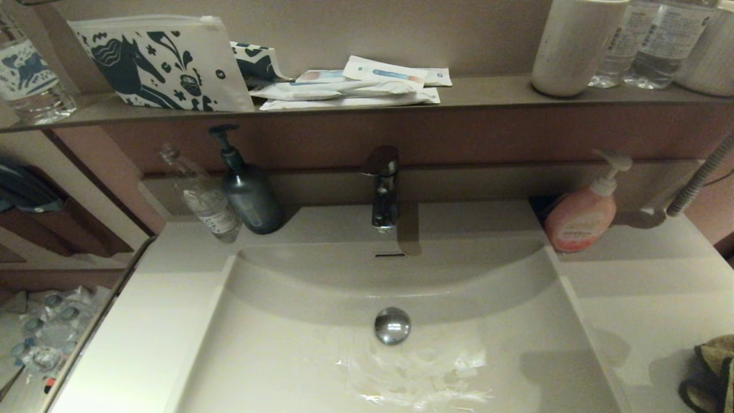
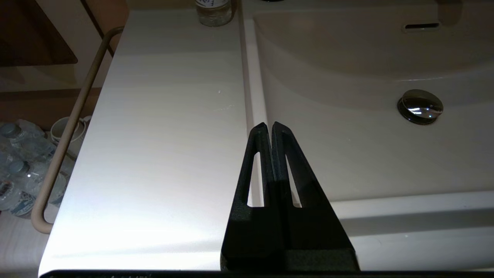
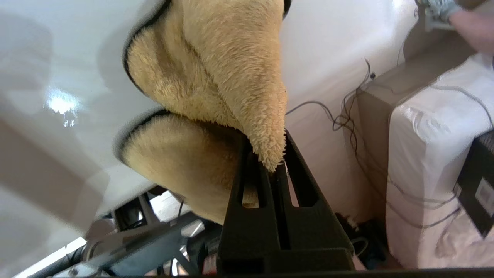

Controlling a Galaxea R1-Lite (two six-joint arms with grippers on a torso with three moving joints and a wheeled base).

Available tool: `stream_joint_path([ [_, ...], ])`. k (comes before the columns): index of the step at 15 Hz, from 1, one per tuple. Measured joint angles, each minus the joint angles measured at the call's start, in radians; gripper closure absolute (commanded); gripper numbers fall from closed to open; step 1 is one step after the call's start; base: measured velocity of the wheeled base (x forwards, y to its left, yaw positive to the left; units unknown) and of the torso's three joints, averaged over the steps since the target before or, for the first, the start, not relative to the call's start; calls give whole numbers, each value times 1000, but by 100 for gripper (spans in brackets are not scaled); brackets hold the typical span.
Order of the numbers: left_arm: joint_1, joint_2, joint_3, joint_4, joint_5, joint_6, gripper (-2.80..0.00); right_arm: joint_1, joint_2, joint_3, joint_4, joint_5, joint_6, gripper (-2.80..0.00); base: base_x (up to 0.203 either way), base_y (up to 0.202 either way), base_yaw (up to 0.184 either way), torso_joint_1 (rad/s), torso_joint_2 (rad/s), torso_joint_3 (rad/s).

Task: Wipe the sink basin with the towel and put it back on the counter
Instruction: Wipe the sink

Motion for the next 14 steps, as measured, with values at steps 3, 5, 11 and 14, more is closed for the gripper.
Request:
stream_joint_path([
  [3, 0, 0, 0, 0, 0, 0, 0, -71, -8, -53, 78, 20, -29, 0, 0, 0, 0, 0, 0, 0],
  [5, 0, 0, 0, 0, 0, 0, 0, -109, 31, -56, 75, 20, -36, 0, 0, 0, 0, 0, 0, 0],
  [11, 0, 0, 0, 0, 0, 0, 0, -165, 196, 17, -148, 12, -32, 0, 0, 0, 0, 0, 0, 0],
  [14, 0, 0, 0, 0, 0, 0, 0, -193, 250, 27, -269, 10, -31, 0, 0, 0, 0, 0, 0, 0],
])
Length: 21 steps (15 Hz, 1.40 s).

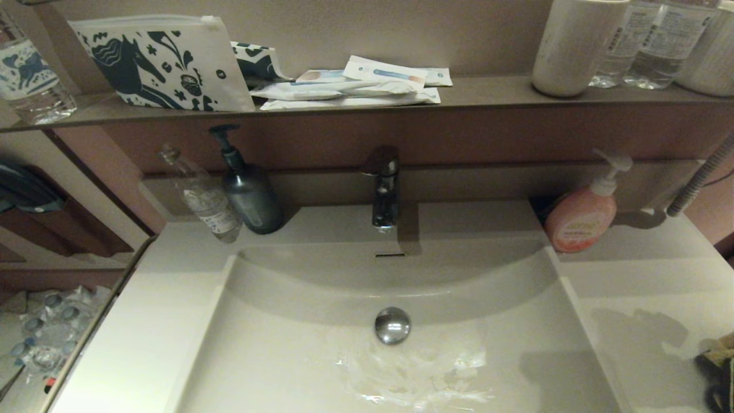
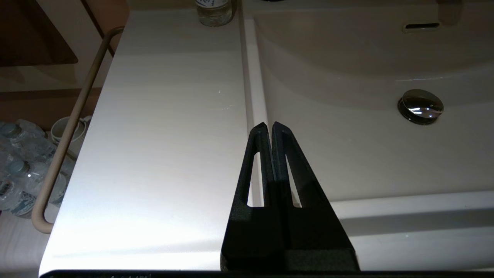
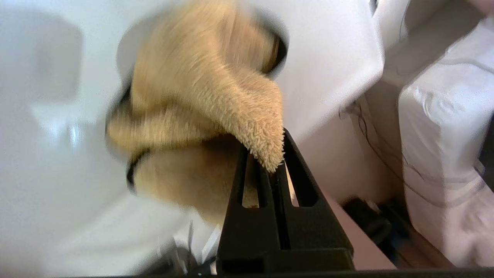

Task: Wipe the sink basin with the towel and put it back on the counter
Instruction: Wipe the sink

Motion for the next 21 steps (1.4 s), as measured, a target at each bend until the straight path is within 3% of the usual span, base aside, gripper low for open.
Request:
stream_joint_path([
  [8, 0, 0, 0, 0, 0, -1, 0, -68, 146, 173, -396, 31, 1, 0, 0, 0, 0, 0, 0, 0],
  [11, 0, 0, 0, 0, -1, 0, 0, -43, 184, 245, -558, 57, 78, 0, 0, 0, 0, 0, 0, 0],
  [15, 0, 0, 0, 0, 0, 0, 0, 26, 202, 250, -599, 75, 185, 0, 0, 0, 0, 0, 0, 0],
  [21, 0, 0, 0, 0, 0, 0, 0, 198, 168, 241, -592, 65, 288, 0, 0, 0, 0, 0, 0, 0],
])
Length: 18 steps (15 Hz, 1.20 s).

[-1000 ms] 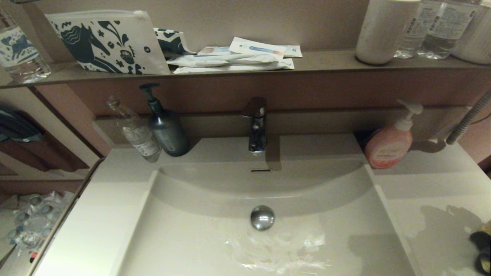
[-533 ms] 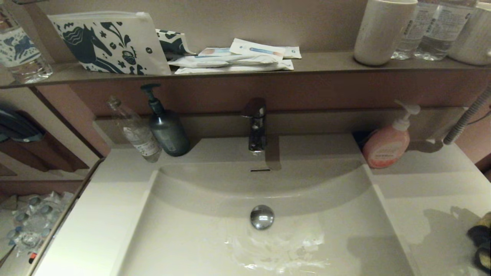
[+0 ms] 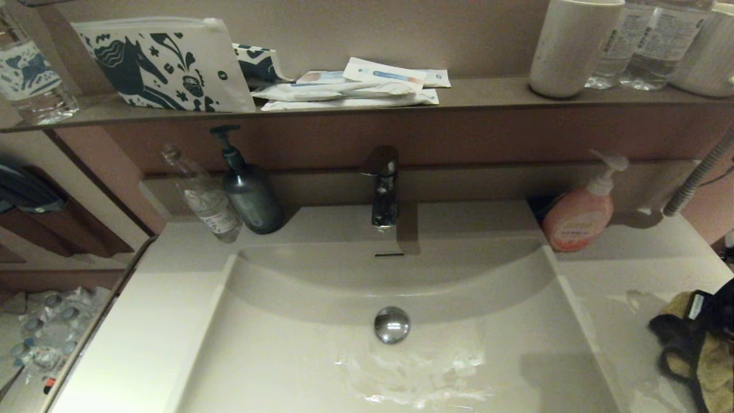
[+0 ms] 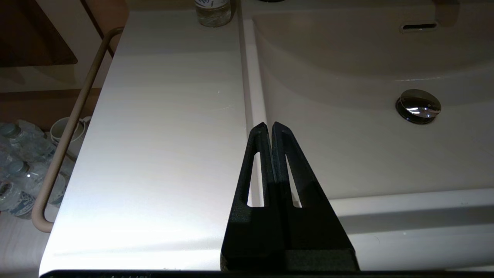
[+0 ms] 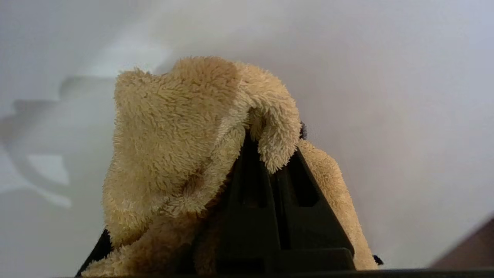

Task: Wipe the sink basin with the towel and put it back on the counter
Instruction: Wipe the sink

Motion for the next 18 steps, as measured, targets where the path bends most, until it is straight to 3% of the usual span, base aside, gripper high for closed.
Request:
stream_joint_path([
  [7, 0, 0, 0, 0, 0, 0, 0, 354, -31, 1, 78, -122, 191, 0, 0, 0, 0, 0, 0, 0],
  [9, 0, 0, 0, 0, 0, 0, 0, 422, -46, -15, 96, -135, 218, 0, 0, 0, 0, 0, 0, 0],
  [13, 0, 0, 0, 0, 0, 0, 0, 384, -44, -90, 130, -154, 193, 0, 0, 0, 0, 0, 0, 0],
  [18, 0, 0, 0, 0, 0, 0, 0, 223, 13, -159, 121, -159, 78, 0, 0, 0, 0, 0, 0, 0],
])
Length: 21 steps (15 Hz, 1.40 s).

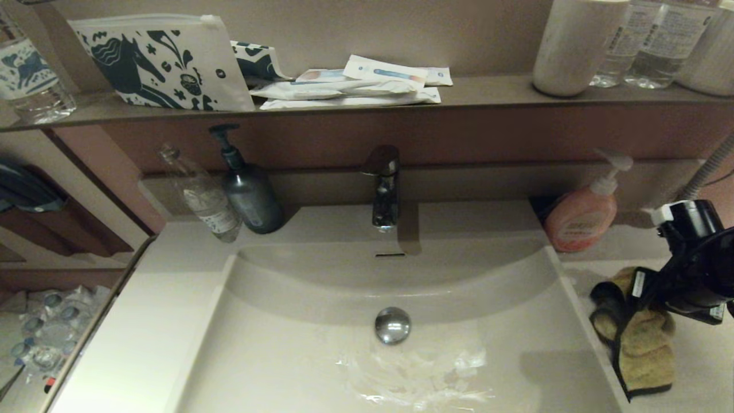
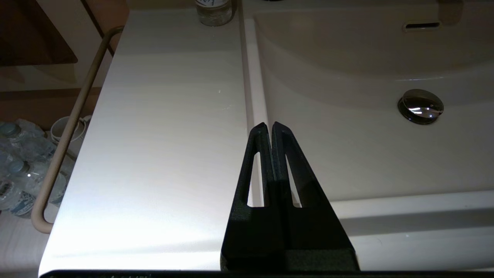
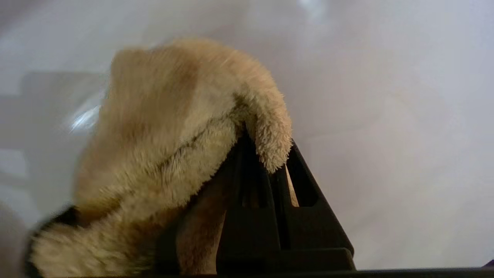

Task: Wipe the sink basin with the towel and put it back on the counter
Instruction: Wipe the sink

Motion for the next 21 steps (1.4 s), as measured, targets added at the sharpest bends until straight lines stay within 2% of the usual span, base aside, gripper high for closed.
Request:
stream_joint_path([
  [8, 0, 0, 0, 0, -1, 0, 0, -232, 45, -116, 0, 5, -165, 0, 0, 0, 0, 0, 0, 0],
  [10, 0, 0, 0, 0, -1, 0, 0, -252, 37, -122, 7, 11, -172, 0, 0, 0, 0, 0, 0, 0],
  [13, 0, 0, 0, 0, -1, 0, 0, -210, 27, -125, 7, 4, -139, 0, 0, 0, 0, 0, 0, 0],
  [19, 0, 0, 0, 0, -1, 0, 0, -43, 7, -190, 61, -40, -18, 0, 0, 0, 0, 0, 0, 0],
  [21, 0, 0, 0, 0, -1, 0, 0, -30, 12, -236, 89, -49, -9, 0, 0, 0, 0, 0, 0, 0],
])
